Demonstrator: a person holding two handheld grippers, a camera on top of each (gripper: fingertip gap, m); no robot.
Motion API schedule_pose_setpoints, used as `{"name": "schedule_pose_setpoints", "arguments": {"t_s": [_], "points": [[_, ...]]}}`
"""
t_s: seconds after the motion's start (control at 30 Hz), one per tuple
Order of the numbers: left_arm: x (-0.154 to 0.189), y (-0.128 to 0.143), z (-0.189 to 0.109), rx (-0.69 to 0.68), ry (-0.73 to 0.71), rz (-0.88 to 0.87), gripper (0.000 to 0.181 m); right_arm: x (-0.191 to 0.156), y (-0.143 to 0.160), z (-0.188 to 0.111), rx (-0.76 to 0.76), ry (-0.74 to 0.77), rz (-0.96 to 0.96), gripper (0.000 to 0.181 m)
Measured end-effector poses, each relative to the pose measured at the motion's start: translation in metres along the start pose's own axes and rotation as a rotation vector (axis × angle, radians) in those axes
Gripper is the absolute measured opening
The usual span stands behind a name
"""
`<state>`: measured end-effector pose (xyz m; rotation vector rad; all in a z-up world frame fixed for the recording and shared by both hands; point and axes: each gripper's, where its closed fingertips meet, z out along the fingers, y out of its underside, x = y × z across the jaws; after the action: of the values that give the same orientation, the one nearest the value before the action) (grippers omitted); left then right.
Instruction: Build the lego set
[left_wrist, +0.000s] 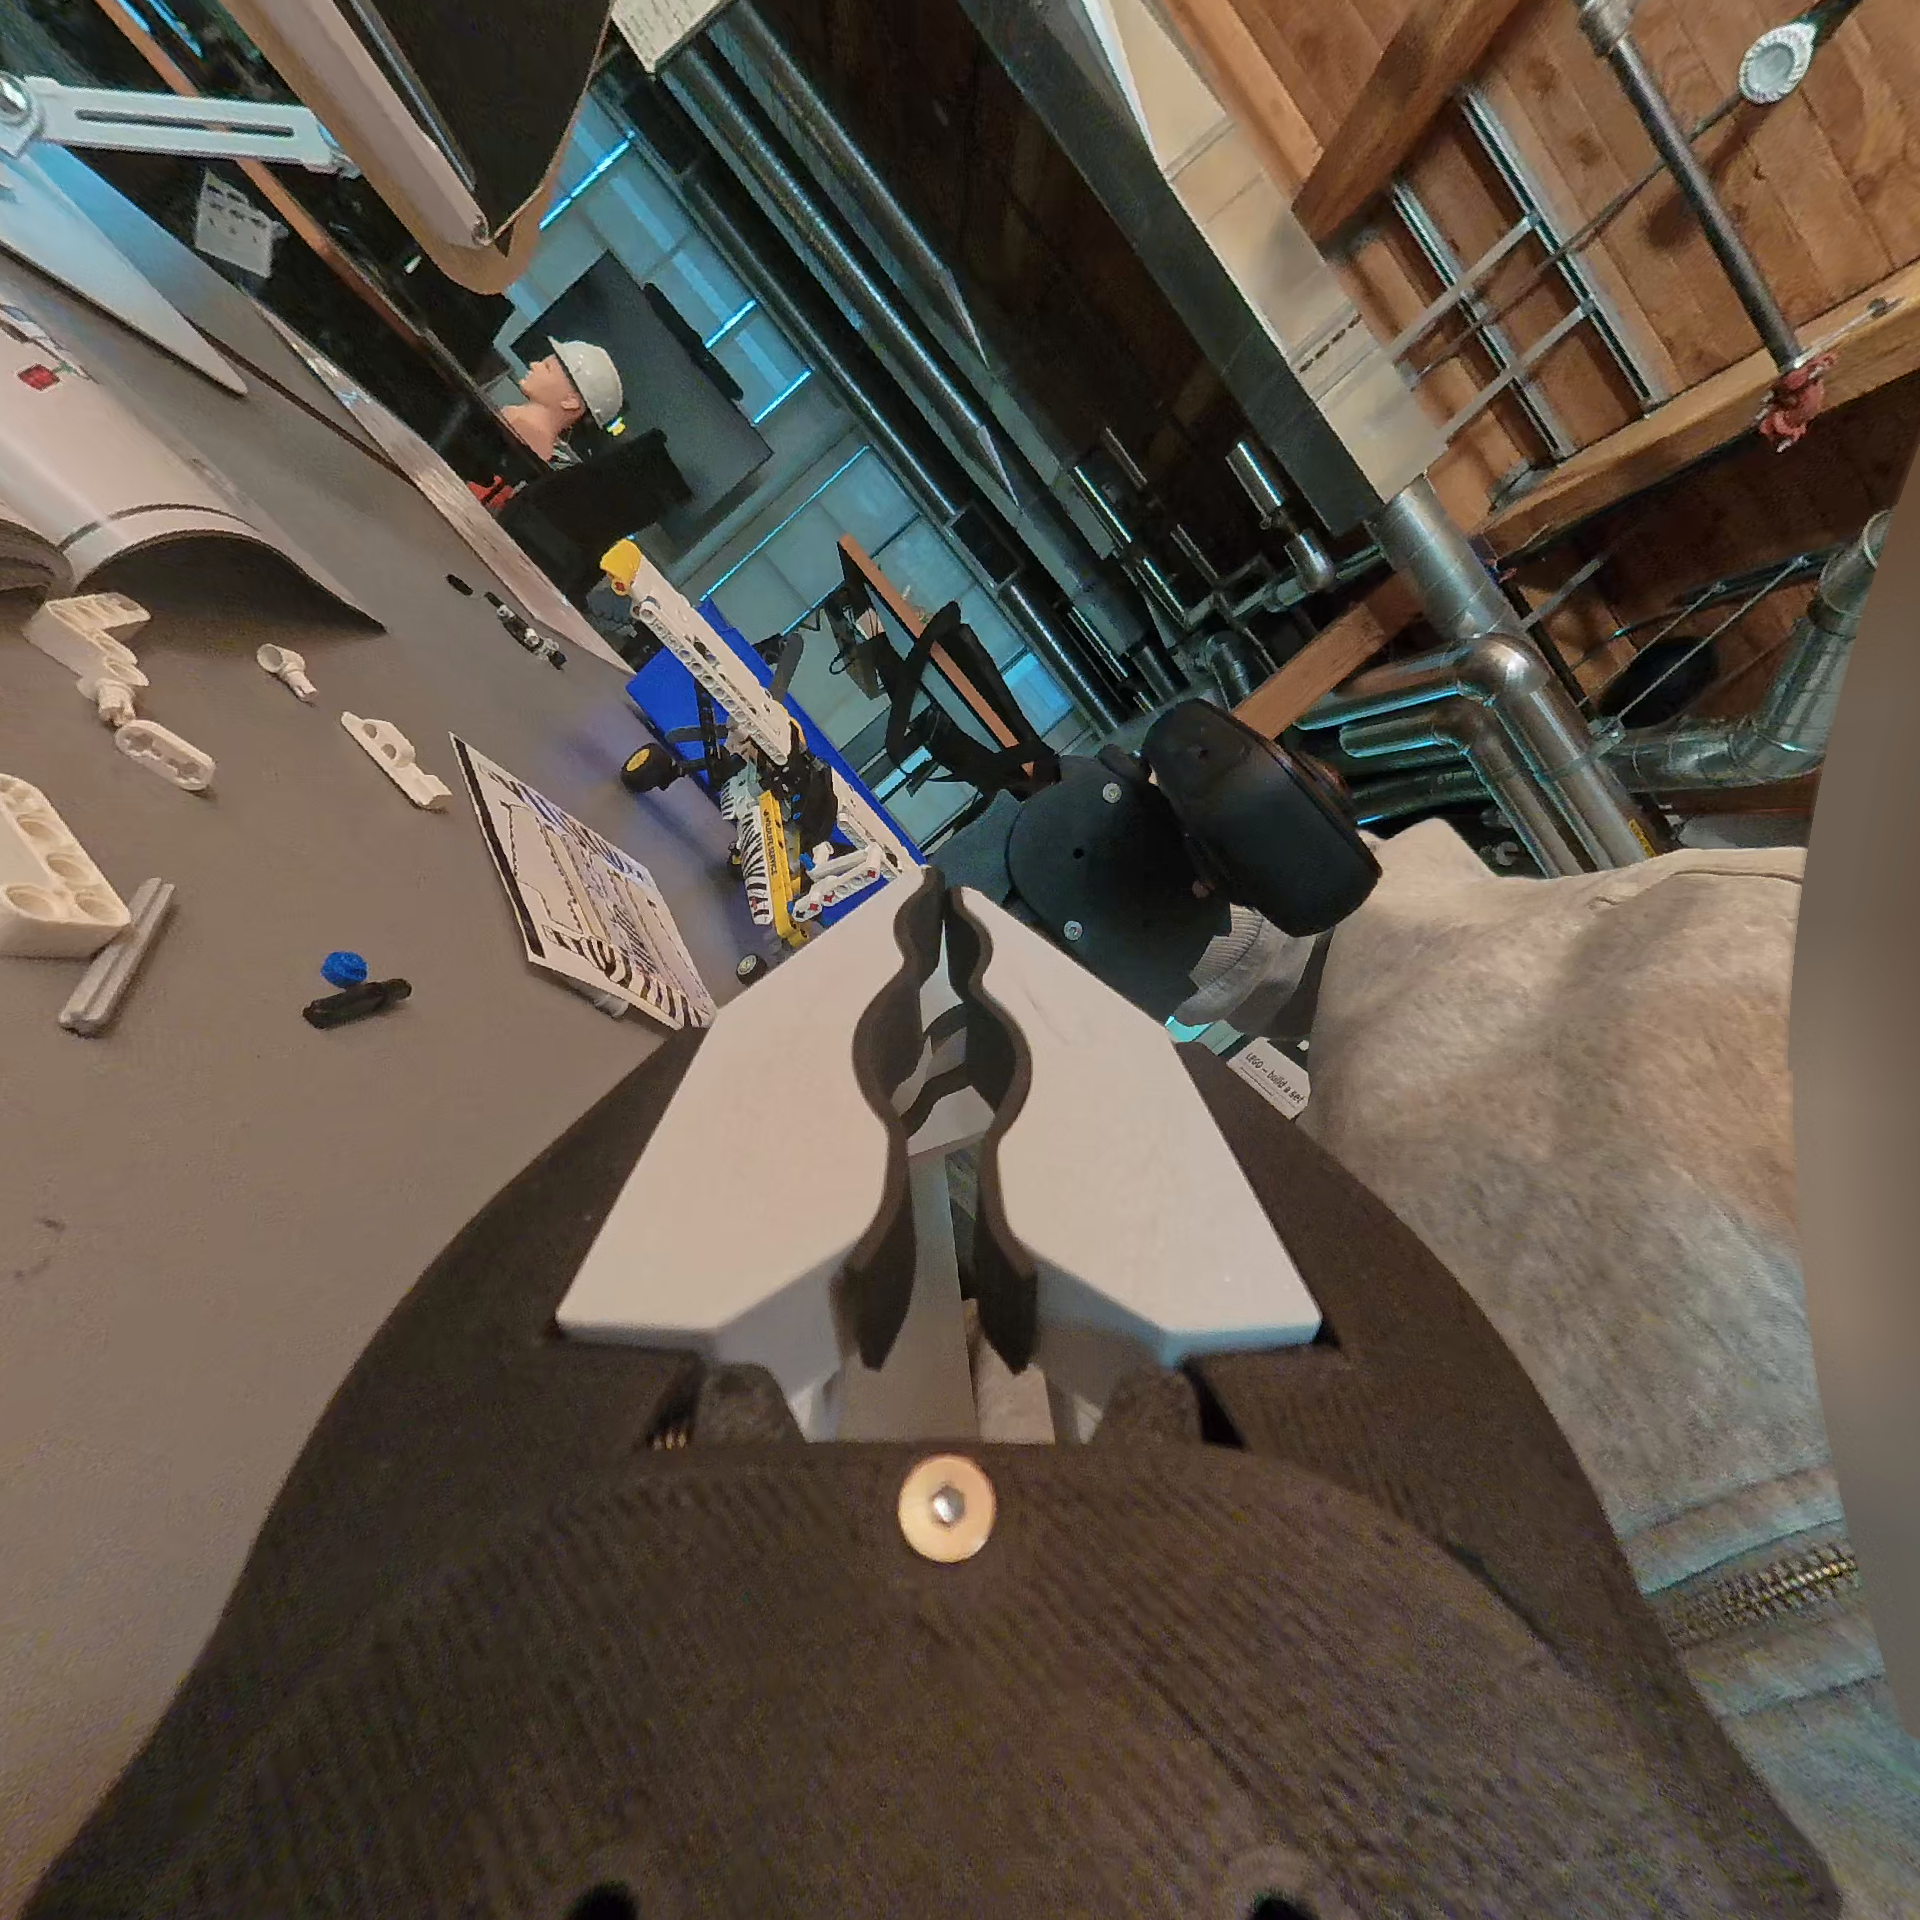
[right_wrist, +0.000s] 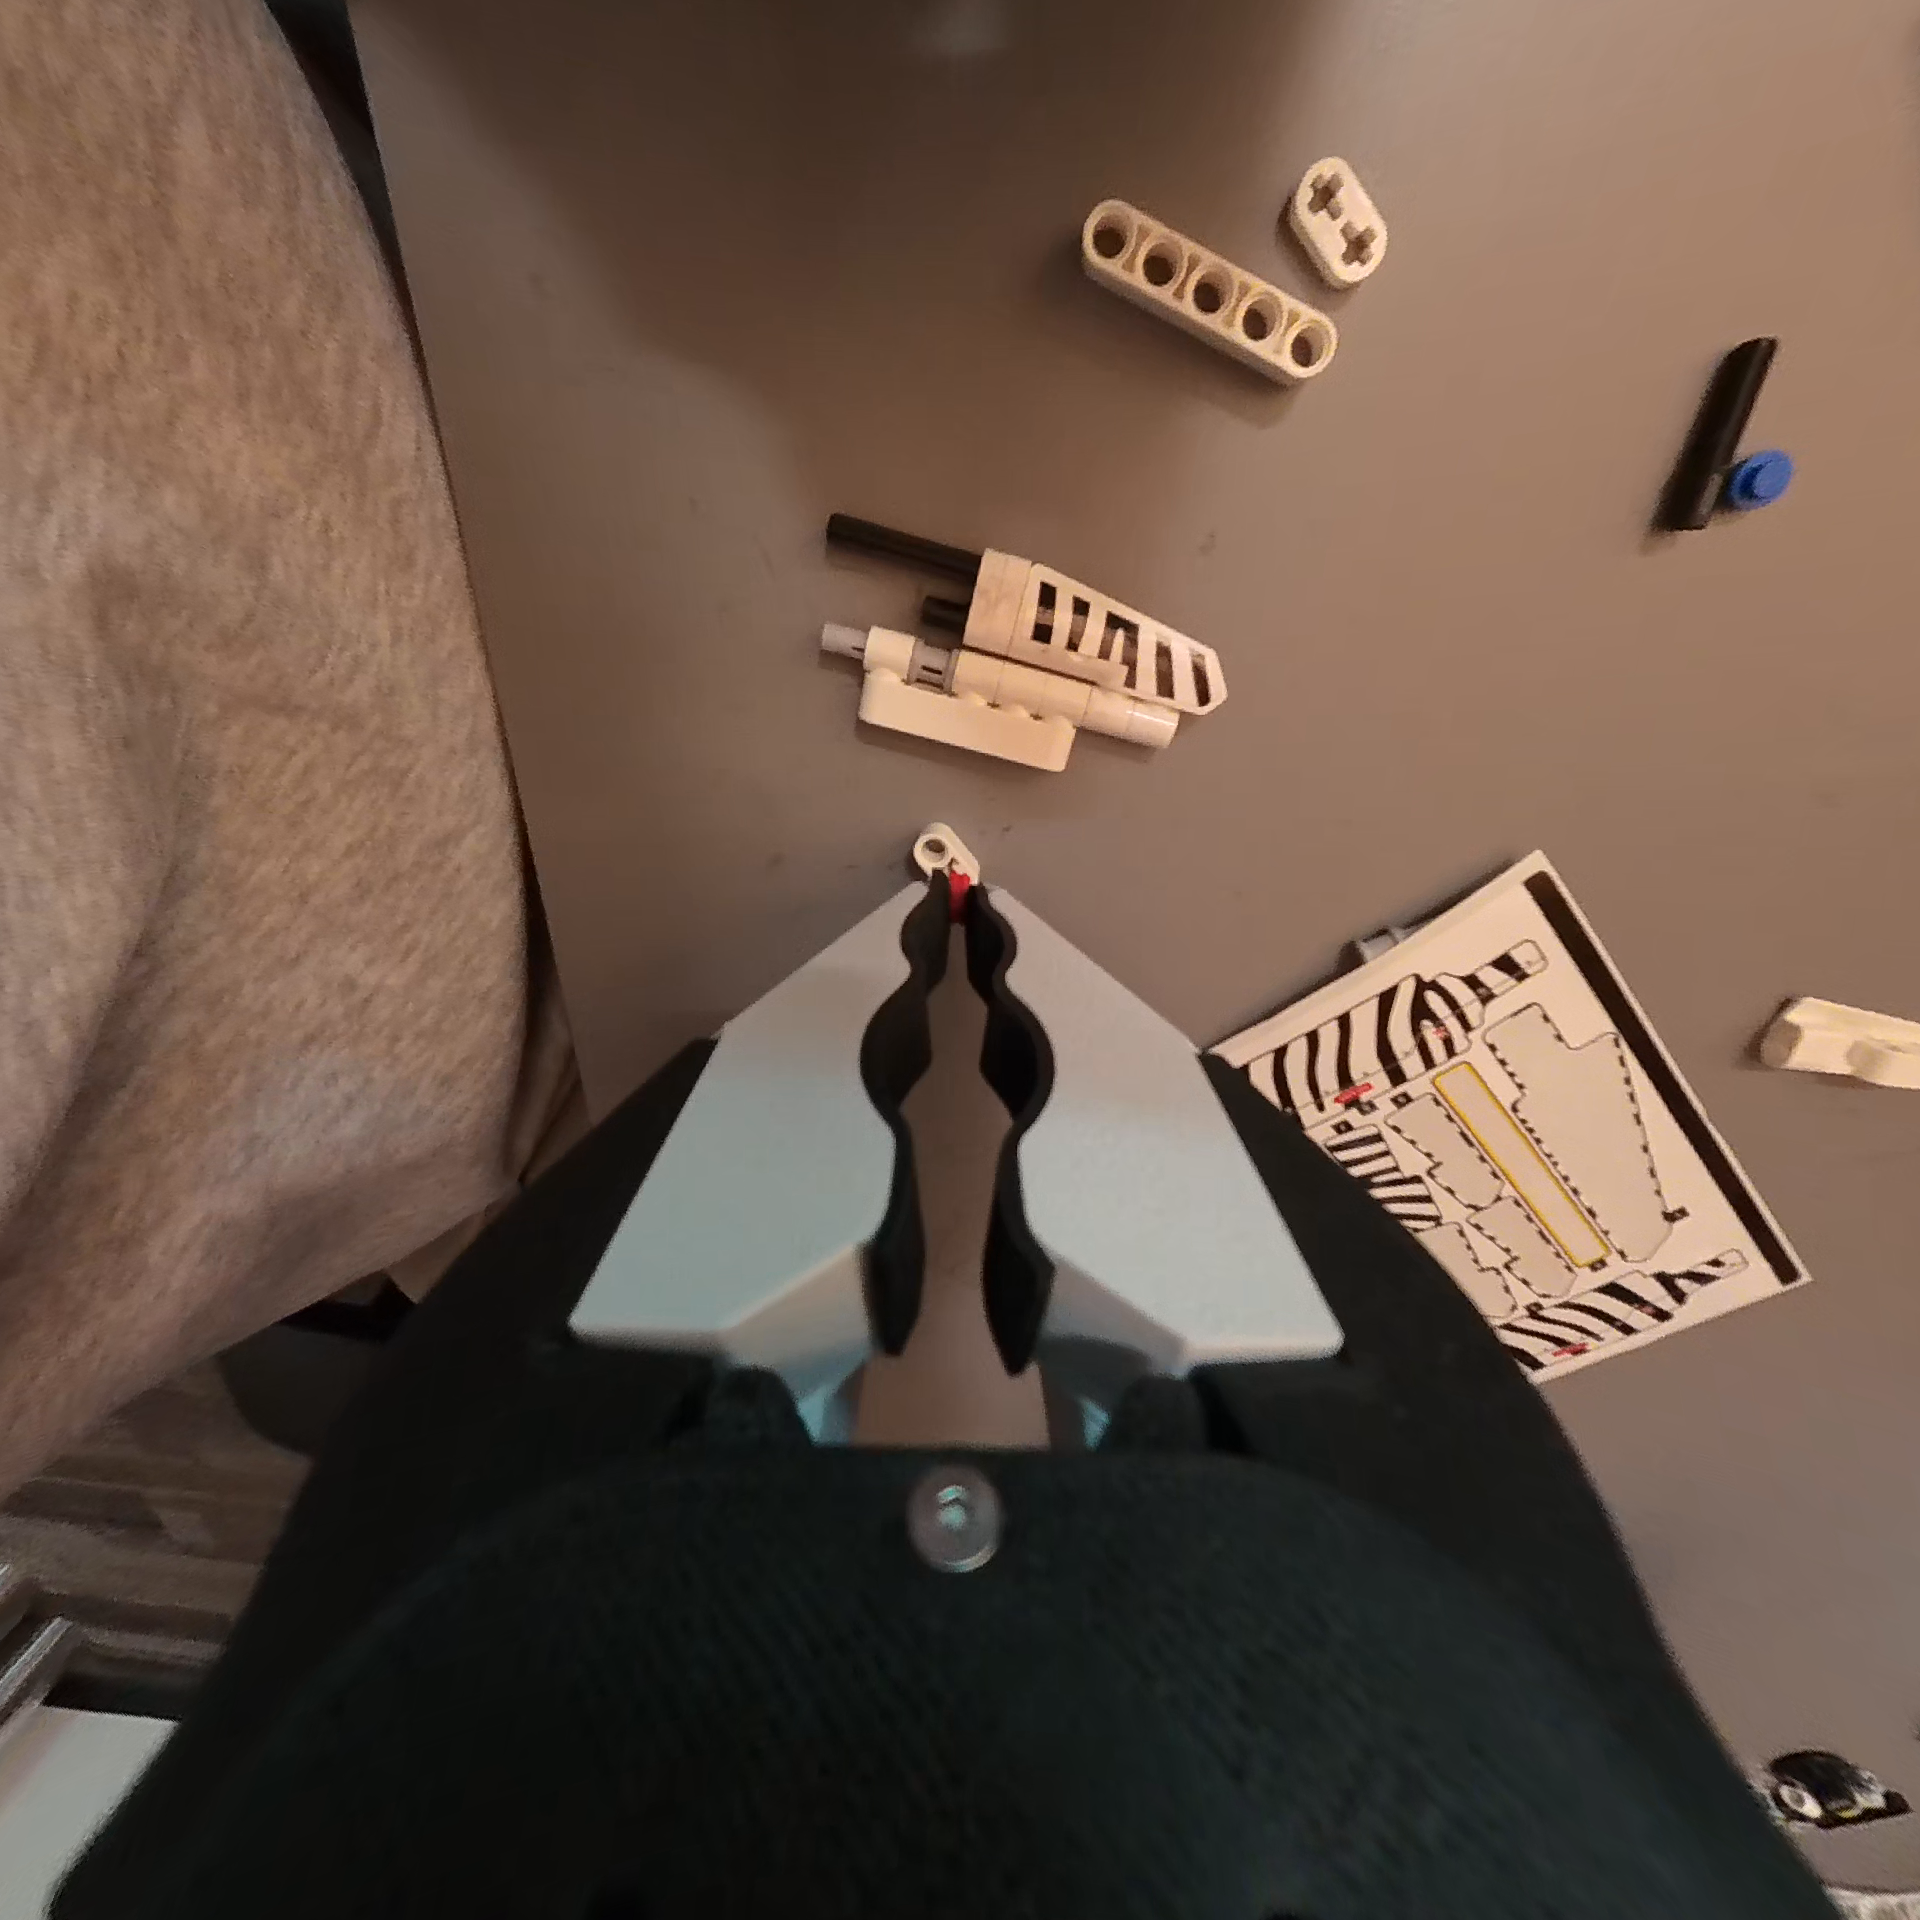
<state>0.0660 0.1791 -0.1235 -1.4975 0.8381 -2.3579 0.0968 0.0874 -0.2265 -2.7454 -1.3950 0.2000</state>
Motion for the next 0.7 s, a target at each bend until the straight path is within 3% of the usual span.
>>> {"name": "schedule_pose_setpoints", "arguments": {"t_s": [0.27,0.37,0.53,0.7], "points": [[0.000,0.001,0.000,-0.003,0.000,0.001,0.000,0.000,-0.001,0.004,-0.005,-0.002,-0.021,0.003],[0.001,0.000,0.000,0.001,-0.001,0.005,0.000,0.000,-0.001,0.005,-0.012,0.069,-0.060,0.002],[0.000,0.001,0.001,-0.008,-0.004,0.009,0.000,-0.005,0.005,0.003,0.076,0.036,0.060,0.003],[0.003,0.004,0.002,-0.021,0.003,0.023,0.000,0.000,0.000,-0.014,0.174,0.174,0.000,0.003]]}}
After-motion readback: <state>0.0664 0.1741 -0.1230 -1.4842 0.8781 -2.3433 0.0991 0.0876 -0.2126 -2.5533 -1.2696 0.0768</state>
